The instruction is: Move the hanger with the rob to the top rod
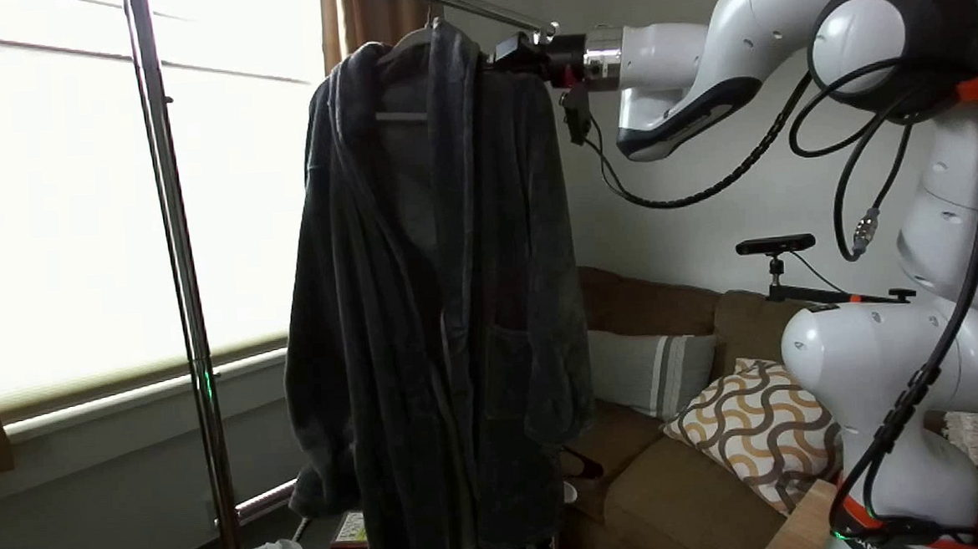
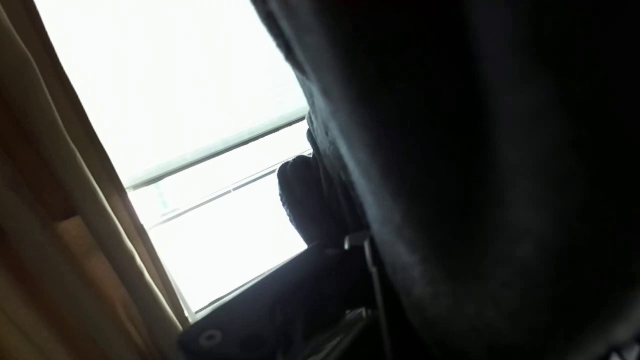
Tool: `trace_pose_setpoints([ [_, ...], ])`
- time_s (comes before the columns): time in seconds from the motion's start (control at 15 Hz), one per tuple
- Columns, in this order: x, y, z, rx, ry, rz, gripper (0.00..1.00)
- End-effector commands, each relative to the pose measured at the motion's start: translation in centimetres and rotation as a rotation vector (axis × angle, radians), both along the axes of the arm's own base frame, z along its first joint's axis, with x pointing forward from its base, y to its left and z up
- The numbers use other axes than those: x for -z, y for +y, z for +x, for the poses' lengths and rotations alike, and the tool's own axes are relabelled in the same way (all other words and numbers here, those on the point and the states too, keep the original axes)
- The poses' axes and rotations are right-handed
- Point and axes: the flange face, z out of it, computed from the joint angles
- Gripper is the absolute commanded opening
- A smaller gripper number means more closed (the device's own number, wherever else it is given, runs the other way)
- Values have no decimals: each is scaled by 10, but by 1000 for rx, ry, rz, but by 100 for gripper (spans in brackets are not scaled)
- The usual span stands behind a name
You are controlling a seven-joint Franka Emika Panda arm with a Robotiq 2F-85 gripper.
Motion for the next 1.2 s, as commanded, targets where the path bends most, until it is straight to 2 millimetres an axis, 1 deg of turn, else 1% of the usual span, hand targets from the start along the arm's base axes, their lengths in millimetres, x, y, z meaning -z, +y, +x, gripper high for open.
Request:
trace_pose_setpoints([
  [0.0, -3, 13, -7, -43, 8, -24, 34],
  [0.07, -4, 14, -10, -34, -3, -43, 39],
  [0.2, -5, 14, -22, -20, -54, -129, 55],
  [0.33, 1, 11, -37, -63, -113, -222, 71],
  [0.4, 3, 30, -28, -64, -145, -274, 77],
  [0.47, 3, 36, -33, -79, -194, -304, 86],
  [0.6, 2, 45, -39, -57, -298, -368, 100],
  [0.67, 1, 46, -44, -16, -348, -391, 100],
  [0.8, -4, 37, -58, 108, -404, -366, 100],
  [0.93, -4, 32, -71, 211, -441, -331, 100],
  [1.13, 7, 22, -89, 367, -467, -328, 100],
])
